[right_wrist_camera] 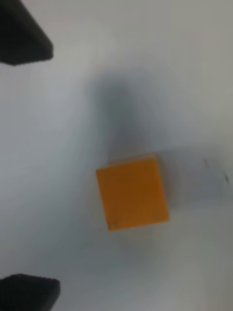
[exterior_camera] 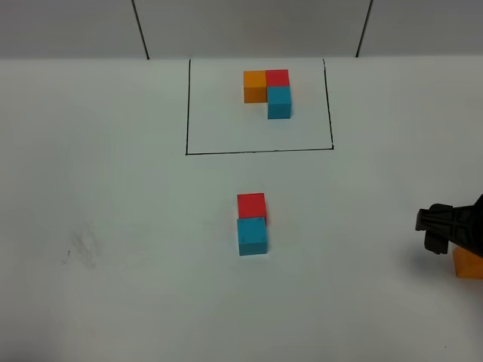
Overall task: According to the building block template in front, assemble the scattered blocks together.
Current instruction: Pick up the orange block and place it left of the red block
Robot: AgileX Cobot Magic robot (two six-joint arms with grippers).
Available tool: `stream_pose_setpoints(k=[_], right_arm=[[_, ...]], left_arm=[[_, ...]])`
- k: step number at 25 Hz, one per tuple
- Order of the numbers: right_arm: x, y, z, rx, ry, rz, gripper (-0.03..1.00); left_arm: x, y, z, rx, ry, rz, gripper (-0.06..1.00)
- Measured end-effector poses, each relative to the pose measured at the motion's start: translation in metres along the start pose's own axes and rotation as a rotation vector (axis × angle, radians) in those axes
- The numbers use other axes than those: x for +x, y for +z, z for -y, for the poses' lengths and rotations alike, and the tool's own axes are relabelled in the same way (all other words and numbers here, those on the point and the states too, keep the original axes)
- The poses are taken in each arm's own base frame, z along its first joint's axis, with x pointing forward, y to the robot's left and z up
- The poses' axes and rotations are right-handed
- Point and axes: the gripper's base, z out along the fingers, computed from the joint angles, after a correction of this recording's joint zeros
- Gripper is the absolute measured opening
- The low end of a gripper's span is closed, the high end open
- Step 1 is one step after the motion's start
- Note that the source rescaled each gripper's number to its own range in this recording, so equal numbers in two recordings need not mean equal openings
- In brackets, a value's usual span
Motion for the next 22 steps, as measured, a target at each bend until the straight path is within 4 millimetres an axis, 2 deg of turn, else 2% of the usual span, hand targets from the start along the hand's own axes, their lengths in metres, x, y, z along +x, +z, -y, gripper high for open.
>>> stream_pose_setpoints(k=[16, 22], right_arm=[[-0.0026, 0.0009, -0.0011, -0.015, -0.017, 0.037, 0.86], [-0.0055, 0.0008, 0.0009, 0.009, -0.092, 0.069, 0.86]], left_arm=[[0.0, 0.0, 0.0, 0.0, 0.0, 0.0, 0.0], [0.0, 0.0, 0.0, 0.0, 0.0, 0.0, 0.0]])
